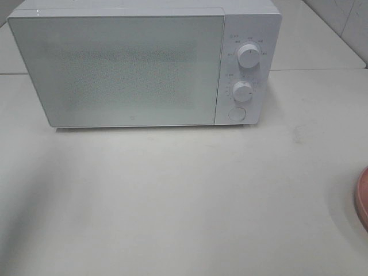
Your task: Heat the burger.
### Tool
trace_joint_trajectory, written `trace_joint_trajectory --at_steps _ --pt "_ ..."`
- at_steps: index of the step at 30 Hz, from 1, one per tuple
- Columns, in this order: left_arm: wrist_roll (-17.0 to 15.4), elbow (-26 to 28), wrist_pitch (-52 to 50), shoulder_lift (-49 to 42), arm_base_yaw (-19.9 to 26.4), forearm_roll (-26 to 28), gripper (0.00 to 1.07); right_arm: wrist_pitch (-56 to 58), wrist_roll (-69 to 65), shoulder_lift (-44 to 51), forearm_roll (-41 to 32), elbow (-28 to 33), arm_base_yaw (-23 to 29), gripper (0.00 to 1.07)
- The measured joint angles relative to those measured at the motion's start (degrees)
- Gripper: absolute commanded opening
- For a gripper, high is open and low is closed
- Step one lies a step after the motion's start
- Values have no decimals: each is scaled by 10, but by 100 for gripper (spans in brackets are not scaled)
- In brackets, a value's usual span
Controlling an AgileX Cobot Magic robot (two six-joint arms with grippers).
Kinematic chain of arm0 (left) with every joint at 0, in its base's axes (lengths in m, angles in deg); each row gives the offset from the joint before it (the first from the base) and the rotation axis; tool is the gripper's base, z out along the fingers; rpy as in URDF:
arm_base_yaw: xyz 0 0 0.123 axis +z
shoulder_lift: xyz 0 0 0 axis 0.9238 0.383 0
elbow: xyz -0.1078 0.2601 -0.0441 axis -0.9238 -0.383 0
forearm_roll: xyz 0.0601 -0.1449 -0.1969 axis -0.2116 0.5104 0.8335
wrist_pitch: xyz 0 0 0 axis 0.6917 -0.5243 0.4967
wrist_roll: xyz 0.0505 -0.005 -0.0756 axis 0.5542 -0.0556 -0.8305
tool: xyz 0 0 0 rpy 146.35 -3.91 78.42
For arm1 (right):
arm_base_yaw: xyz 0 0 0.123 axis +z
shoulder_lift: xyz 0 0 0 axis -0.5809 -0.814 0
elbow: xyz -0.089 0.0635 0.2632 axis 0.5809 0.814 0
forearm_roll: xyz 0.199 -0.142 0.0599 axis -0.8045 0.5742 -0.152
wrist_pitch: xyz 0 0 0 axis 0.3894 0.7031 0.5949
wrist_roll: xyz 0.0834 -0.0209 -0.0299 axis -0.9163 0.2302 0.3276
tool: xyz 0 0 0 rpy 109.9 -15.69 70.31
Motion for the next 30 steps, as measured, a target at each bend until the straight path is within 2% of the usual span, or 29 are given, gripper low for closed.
trace_joint_trajectory --at_steps 1,3,5,14,16,17,18,19,20,21,22,23,25,27,30 --pt "0 0 0 0 0 0 100 0 0 0 0 0 0 76" --pt "-6 0 13 -37 45 0 100 0 0 0 0 0 0 76" --pt "-6 0 20 -61 62 -3 100 0 0 0 0 0 0 76" --pt "-29 -10 28 -154 76 -44 100 0 0 0 0 0 0 76" --pt "-37 -52 28 -196 76 -56 100 0 0 0 0 0 0 76" --pt "-37 -52 28 -196 76 -56 100 0 0 0 0 0 0 76" --pt "-39 -92 29 -229 76 -60 100 0 0 0 0 0 0 76" --pt "-39 -92 29 -229 76 -60 100 0 0 0 0 0 0 76" --pt "-39 -115 28 -249 76 -60 100 0 0 0 0 0 0 76" --pt "-39 -161 22 -290 76 -60 100 0 0 0 0 0 0 76" --pt "-39 -161 22 -290 76 -60 100 0 0 0 0 0 0 76" --pt "-39 -205 9 -332 76 -60 100 0 0 0 0 0 0 76" --pt "-39 -222 3 -349 76 -60 100 0 0 0 0 0 0 76" --pt "-39 -270 -10 -405 76 -60 100 0 0 0 0 0 0 76" --pt "-40 -295 -12 -439 76 -60 100 0 0 0 0 0 0 76"
